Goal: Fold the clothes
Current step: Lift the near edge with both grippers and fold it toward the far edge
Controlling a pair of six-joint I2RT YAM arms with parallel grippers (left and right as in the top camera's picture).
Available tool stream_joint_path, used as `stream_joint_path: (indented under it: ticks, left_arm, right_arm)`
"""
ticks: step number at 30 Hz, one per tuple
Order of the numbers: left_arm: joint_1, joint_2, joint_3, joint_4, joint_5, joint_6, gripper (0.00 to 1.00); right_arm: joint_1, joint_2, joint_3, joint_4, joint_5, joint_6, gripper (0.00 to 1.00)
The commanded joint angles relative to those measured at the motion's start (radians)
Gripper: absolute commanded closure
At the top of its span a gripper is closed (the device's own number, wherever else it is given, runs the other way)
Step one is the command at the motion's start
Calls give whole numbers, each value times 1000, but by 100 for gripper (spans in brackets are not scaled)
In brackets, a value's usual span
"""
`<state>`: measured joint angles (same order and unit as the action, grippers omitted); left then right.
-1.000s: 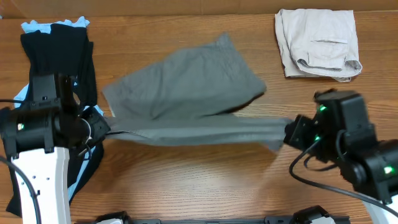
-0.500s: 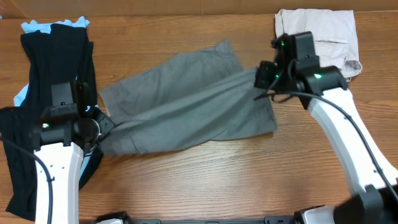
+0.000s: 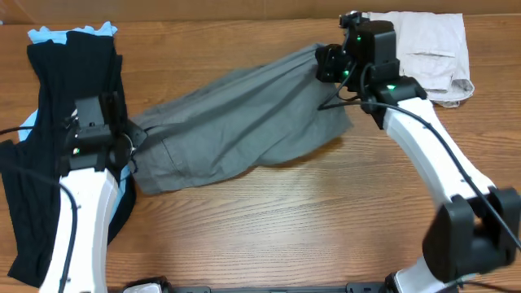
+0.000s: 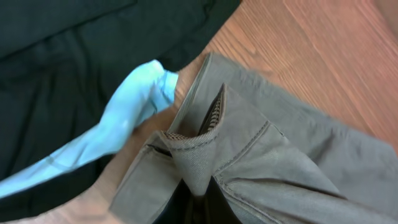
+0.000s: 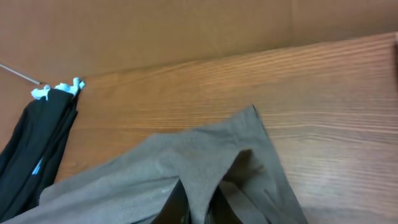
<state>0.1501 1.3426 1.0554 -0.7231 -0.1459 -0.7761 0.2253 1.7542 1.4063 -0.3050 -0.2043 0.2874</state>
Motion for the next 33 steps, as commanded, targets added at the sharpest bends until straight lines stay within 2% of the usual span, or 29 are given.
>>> stream_joint_path:
  ticks: [1,14,15,16,17,18,19,22,25,30,33]
  left_arm:
    - [23,101,-8,44,-178,-17,96]
    - [23,409,-8,490,-193,-16,96]
    - [23,431,-8,531,-187,-16,88]
    - [23,440,-8,553,-179,-13,71]
    - [23,446,-8,564,-175,-9,51]
    - [23,448,-7,579,-175,3,26]
    - [23,449,-7,594,-175,31,0]
    - [23,440,5,611,-168,114,0]
    - [23,407,55,530,-119,191,0]
    - [21,349,223,246,-2,300,0]
    - [21,324,342,21,93,372,0]
  right_arm:
    - [-29,99,21,56,82,-3,96]
    - [-29,297,21,306,73,20,96]
    - [-30,309,21,343,75,24,94]
    - [-30,311,21,359,76,24,85]
    - [-30,312,21,366,76,23,66]
    - [-30,312,21,373,76,23,36]
    - [-30,312,21,381,76,23,0]
    - [-31,304,31,364,75,23,0]
    - [-31,272,69,236,71,22,0]
    - [-30,206,154,-73,67,-55,0]
    - [-28,185,177,-232,41,-114,0]
